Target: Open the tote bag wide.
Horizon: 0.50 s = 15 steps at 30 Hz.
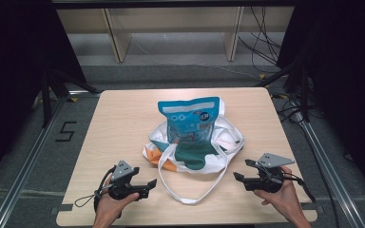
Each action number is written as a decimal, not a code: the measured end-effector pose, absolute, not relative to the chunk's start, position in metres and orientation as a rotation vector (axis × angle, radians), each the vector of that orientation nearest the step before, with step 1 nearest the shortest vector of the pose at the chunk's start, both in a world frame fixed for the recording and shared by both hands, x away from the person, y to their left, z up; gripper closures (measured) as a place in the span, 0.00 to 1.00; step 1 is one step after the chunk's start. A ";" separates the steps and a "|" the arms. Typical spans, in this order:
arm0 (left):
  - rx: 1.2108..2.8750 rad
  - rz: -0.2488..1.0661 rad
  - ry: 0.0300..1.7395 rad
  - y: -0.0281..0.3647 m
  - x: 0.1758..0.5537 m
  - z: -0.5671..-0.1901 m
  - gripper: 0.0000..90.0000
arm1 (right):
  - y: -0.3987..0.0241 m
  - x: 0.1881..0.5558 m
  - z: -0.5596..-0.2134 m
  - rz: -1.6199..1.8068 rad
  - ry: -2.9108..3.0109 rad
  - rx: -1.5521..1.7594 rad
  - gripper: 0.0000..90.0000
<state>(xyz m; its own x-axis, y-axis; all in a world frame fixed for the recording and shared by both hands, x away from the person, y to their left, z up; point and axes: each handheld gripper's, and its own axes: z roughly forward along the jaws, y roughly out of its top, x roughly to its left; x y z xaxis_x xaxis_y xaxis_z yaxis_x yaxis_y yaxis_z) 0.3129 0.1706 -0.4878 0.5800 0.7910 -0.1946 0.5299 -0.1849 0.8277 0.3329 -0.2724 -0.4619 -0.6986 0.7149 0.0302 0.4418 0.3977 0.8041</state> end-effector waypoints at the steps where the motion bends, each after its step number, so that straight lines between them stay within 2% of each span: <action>1: 1.876 0.352 1.077 0.171 0.311 -0.487 0.18 | -0.272 0.330 -0.463 1.204 2.333 1.036 0.36; 15: 1.917 0.331 1.042 0.159 0.294 -0.496 0.17 | -0.280 0.306 -0.479 1.164 2.401 1.029 0.36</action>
<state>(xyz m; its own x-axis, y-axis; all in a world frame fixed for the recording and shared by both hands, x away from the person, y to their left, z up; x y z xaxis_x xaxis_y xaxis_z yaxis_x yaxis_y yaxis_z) 0.2939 0.1592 -0.4964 0.6088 0.7745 -0.1719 0.5332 -0.2389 0.8116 0.3061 -0.2796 -0.4787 -0.7065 0.7056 0.0537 0.4791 0.4212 0.7701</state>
